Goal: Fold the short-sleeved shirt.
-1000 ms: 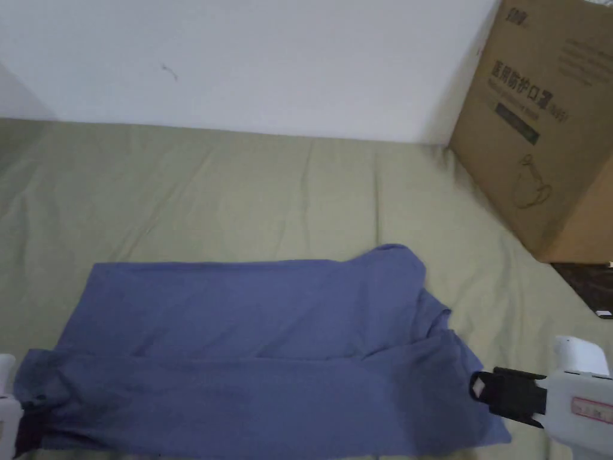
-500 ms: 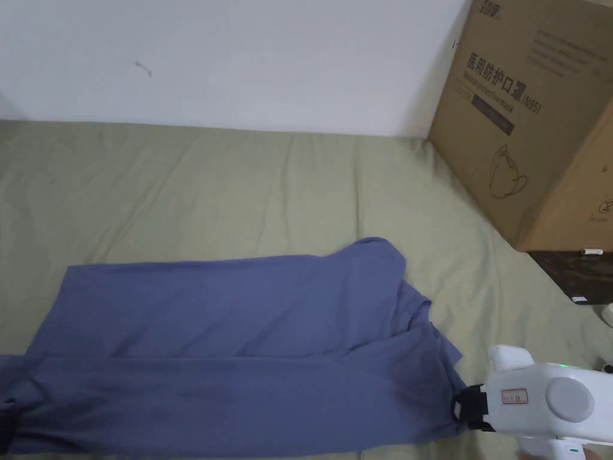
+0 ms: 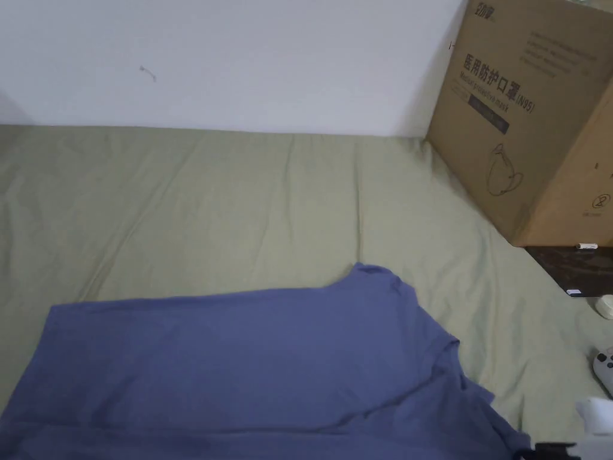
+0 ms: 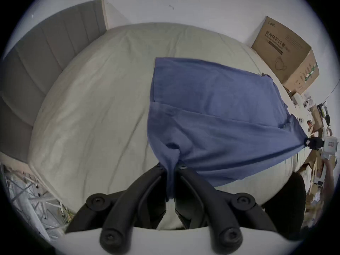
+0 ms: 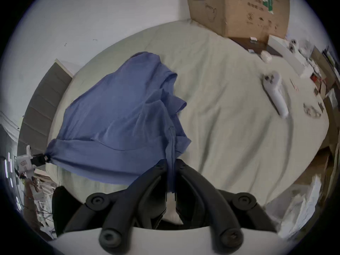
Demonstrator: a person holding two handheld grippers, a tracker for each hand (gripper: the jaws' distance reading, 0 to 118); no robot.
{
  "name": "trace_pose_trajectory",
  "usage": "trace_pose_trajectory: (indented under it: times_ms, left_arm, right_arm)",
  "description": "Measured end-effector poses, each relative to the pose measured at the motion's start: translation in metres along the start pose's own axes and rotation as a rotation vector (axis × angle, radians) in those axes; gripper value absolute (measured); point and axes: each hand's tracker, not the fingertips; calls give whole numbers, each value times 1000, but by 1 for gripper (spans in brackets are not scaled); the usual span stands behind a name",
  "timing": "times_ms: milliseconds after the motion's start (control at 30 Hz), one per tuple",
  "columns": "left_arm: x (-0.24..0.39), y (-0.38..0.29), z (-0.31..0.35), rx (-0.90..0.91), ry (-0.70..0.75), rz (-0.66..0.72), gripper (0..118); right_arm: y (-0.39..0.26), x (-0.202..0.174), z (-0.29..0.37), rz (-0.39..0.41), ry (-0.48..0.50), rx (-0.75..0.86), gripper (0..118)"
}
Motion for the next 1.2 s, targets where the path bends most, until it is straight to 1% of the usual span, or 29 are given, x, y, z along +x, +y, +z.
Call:
trace_pose_trajectory:
  times_ms: [33,100,133,167,200,233,267,300,333,367,400,467,500,600,633,667,700,733,833,933,967,1033,1067,1100,1133,1167,1200]
  left_arm:
    - [-3,-10,-2,-24,-2,6,6]
    - [-12,-26,-7,-52,-55,53,8]
    - [-16,-32,-8,-38,-66,80,21]
    - [-19,-34,-7,-24,-57,106,47]
    - [-22,-36,-6,-20,-51,122,81]
    - [-24,-35,-3,-4,-49,140,108]
    - [-27,-35,3,30,-54,166,114]
    - [-29,-32,8,65,-64,178,113]
    - [-27,-27,16,94,-72,190,113]
    - [-25,-19,24,113,-66,198,113]
    - [-23,-15,30,137,-63,196,113]
    - [-8,-1,45,211,-62,151,113]
    - [-1,5,51,244,-56,126,113]
    - [28,24,65,321,-30,46,111]
    - [36,31,67,345,-39,29,101]
    - [43,38,68,365,-43,19,80]
    - [48,44,66,368,-44,19,46]
    - [53,49,61,369,-45,19,2]
    - [50,71,52,344,-59,34,1]
    - [29,109,26,319,-51,19,1]
    - [21,127,13,279,-47,-9,1]
    - [0,163,-18,196,-64,4,1]
    - [-10,178,-36,175,-65,2,3]
    - [-17,191,-51,150,-59,-6,13]
    - [-20,202,-69,118,-37,-20,50]
    - [-24,210,-87,90,-24,-26,95]
    - [-27,215,-104,51,-14,-29,118]
  right_arm:
    - [-9,4,-3,-1,-1,-24,6]
    - [-24,7,-12,2,7,-43,6]
    - [-29,8,-16,-19,28,-32,8]
    - [-32,8,-18,-45,28,-17,18]
    - [-33,7,-19,-66,6,-2,44]
    - [-32,6,-20,-81,-18,17,97]
    - [-30,4,-20,-77,-13,14,118]
    - [-29,2,-19,-77,-16,21,114]
    - [-32,-3,-13,-97,-44,52,114]
    - [-26,-16,-2,-48,-46,77,114]
    - [-23,-23,2,-29,-56,91,114]
    - [-14,-49,14,29,-74,151,114]
    - [1,-55,17,50,-81,176,114]
    - [21,-98,27,108,-68,249,112]
    - [27,-110,28,122,-32,282,103]
    - [33,-123,29,136,7,314,86]
    - [39,-133,28,145,32,333,50]
    - [46,-143,25,150,47,342,1]
    - [62,-163,20,176,105,353,0]
    - [71,-175,16,189,111,366,0]
    - [74,-176,13,200,116,359,0]
    - [78,-175,4,214,114,335,0]
    - [80,-172,-1,218,108,318,0]
    - [81,-170,-6,218,97,306,0]
    - [82,-166,-12,213,87,292,0]
    - [82,-163,-16,208,81,275,0]
    - [82,-159,-21,196,74,258,0]
